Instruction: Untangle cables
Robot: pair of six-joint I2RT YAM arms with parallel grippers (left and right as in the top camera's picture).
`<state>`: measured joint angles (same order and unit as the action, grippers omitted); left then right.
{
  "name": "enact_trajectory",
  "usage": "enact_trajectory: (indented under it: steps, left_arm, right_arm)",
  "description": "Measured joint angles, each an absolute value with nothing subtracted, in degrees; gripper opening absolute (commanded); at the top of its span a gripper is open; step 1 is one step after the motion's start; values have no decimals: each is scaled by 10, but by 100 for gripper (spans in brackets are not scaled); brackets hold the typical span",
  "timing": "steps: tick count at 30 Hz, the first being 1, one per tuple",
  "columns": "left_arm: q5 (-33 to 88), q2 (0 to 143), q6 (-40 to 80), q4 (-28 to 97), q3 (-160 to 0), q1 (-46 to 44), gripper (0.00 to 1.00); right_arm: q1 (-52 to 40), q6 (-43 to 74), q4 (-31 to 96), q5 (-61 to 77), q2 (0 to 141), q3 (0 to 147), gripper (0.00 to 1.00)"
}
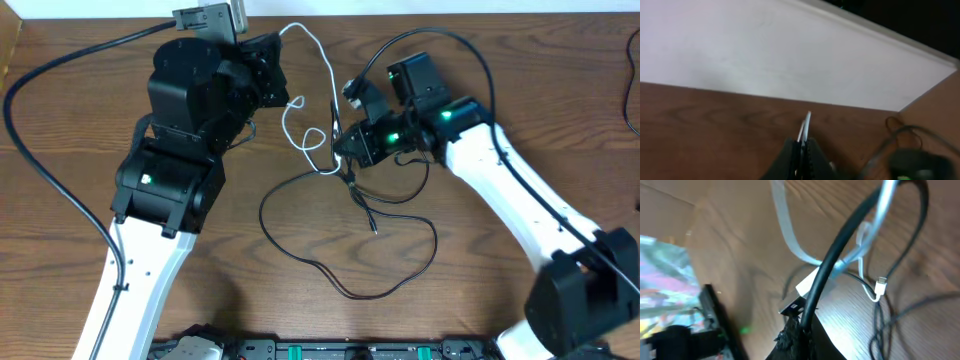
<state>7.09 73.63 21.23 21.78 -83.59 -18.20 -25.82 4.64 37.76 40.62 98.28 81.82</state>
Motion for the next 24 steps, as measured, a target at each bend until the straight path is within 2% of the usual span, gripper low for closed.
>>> enact_trajectory:
  steps: [6,13,18,24]
  left_arm:
    - [71,756,212,203,-836,-182,8]
    - [71,759,212,170,-836,-182,8]
    - [71,759,212,167,-836,-173,8]
    - [71,759,212,199,-836,-159,8]
  right_arm:
    - [-283,50,374,444,936,828,1]
    - [-343,55,422,433,960,830,1]
    - [-340,86,475,346,989,829,1]
    - [-289,154,492,182,991,829,1]
